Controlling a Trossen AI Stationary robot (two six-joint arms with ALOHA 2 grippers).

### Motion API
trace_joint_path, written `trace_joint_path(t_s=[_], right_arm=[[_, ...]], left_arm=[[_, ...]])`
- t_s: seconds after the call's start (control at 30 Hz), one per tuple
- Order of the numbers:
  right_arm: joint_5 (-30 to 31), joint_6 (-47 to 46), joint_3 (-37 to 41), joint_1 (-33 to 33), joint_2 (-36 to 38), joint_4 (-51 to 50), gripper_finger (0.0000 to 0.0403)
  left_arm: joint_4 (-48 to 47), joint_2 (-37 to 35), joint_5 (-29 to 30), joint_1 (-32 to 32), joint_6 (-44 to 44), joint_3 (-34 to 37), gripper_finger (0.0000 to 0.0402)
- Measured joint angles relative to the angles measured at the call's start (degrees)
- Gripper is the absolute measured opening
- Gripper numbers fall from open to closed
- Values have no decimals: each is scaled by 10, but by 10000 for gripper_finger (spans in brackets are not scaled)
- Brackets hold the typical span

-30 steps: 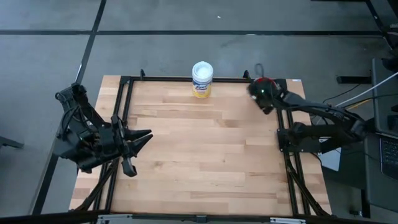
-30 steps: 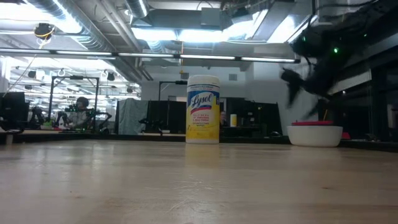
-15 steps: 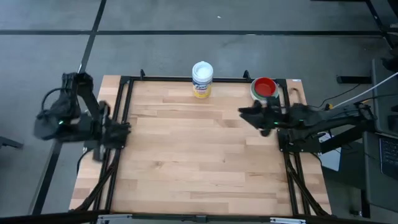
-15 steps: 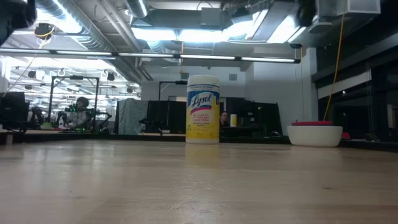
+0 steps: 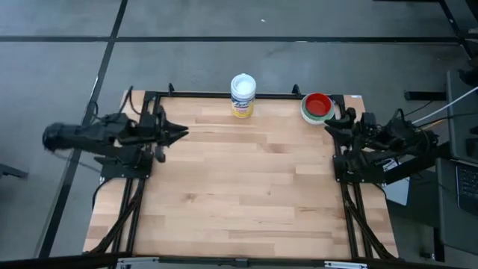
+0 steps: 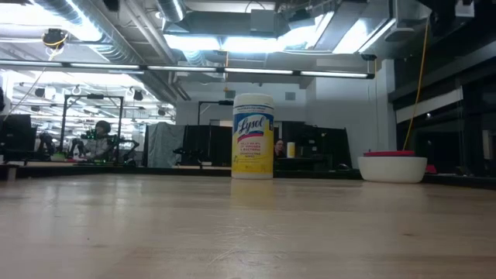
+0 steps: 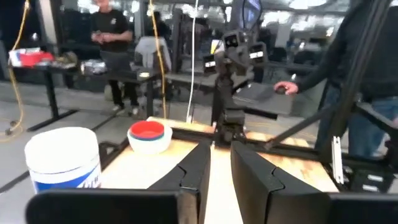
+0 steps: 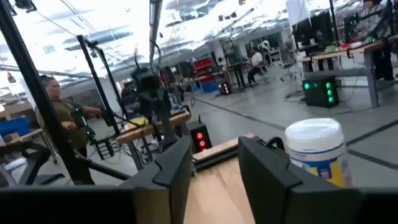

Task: Nest bowls inside each other
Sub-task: Return to Home Position

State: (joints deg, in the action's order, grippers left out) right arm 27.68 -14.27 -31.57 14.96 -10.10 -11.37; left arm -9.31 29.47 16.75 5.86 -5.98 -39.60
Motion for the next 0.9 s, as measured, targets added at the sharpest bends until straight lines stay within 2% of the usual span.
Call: trace_joint_path(t_s=[0.2, 0.37, 0.47, 0.63, 0.77, 0.9], right_arm=[[-11, 30, 67, 0, 80, -3, 115], [6, 37, 162, 0, 101, 7, 105], [5, 54, 211, 0, 101, 71, 100], [30, 69, 260, 0, 102, 91, 94], [23, 46, 291, 0, 102, 111, 91], [5, 71, 295, 0, 101, 124, 93]], left_arm=[[99, -32, -188, -184, 18, 118, 53], [150, -44, -279, -273, 39, 177, 44], [150, -51, -308, -301, 59, 201, 41], [189, -81, -318, -329, 81, 258, 40], [250, -122, -336, -349, 55, 321, 37], [259, -149, -394, -377, 20, 367, 32]])
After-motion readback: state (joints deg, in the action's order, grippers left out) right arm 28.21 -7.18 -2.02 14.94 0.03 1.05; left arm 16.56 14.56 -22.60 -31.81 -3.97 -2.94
